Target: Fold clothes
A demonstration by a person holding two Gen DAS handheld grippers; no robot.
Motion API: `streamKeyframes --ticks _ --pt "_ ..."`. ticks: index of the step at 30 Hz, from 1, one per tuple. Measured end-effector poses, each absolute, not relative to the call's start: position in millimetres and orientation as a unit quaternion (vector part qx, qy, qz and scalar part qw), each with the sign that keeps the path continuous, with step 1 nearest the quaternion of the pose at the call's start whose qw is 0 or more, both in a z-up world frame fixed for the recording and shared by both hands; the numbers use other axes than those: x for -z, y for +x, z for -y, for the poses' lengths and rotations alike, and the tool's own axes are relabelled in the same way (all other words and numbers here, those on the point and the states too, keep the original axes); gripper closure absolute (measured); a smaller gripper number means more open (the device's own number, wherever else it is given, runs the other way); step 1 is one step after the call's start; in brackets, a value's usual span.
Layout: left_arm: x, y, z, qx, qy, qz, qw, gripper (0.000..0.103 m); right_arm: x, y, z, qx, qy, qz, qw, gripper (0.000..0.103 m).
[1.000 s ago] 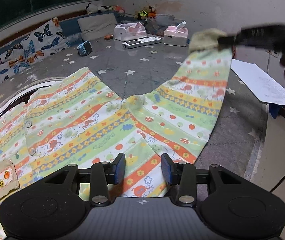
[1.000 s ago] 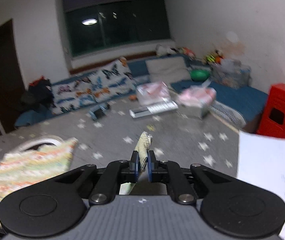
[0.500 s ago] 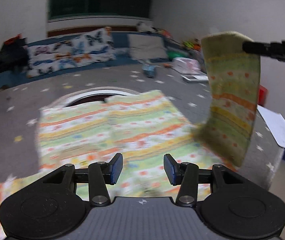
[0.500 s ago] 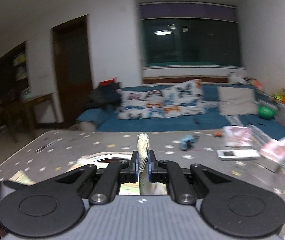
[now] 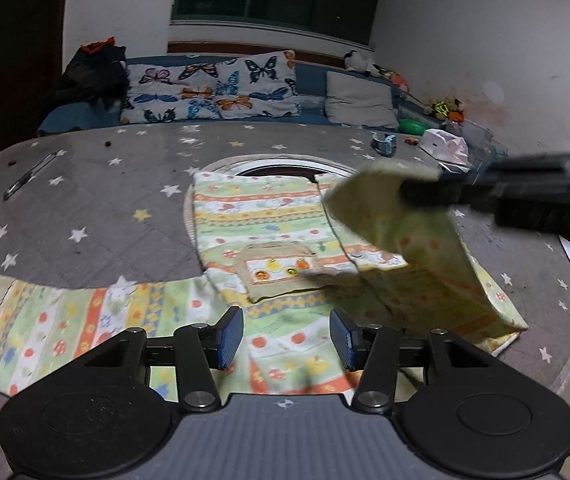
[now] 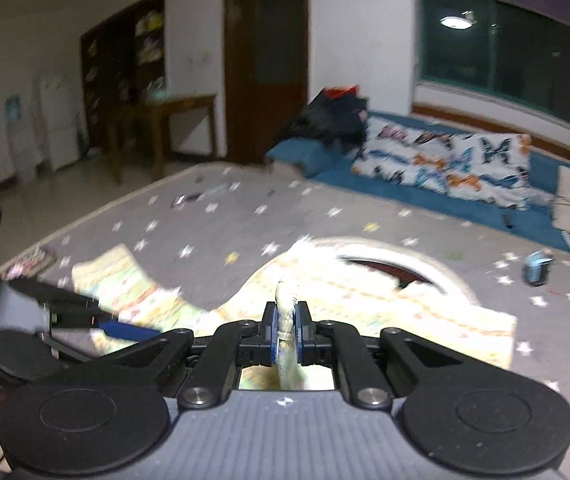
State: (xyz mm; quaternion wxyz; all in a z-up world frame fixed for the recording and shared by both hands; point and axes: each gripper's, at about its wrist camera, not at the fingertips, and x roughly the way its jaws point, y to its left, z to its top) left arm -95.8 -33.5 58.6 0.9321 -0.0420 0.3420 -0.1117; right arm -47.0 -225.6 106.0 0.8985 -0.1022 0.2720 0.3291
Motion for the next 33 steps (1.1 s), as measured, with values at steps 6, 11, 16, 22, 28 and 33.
streamKeyframes --ticks 6,11,16,22,28,33 --pt "-59 -94 27 0.105 -0.051 -0.342 0.932 0.051 -85 -51 210 -0.355 -0.102 -0.298 0.88 0.083" --pt "-59 -89 29 0.105 -0.052 -0.341 0.933 0.051 -88 -62 224 -0.36 -0.109 -0.293 0.879 0.081" --pt "-59 -85 38 0.122 -0.049 -0.341 0.931 0.051 -84 -69 265 -0.324 -0.112 -0.316 0.884 0.081" --pt "-47 -70 57 0.135 -0.037 -0.359 0.923 0.053 -61 -75 326 -0.256 -0.091 -0.369 0.889 0.081" --pt "-37 -60 67 0.133 -0.025 -0.372 0.918 0.06 -40 -75 360 -0.22 -0.076 -0.398 0.887 0.081" --pt "-35 -58 70 0.126 -0.018 -0.374 0.919 0.07 -46 -68 363 -0.22 -0.084 -0.383 0.893 0.081"
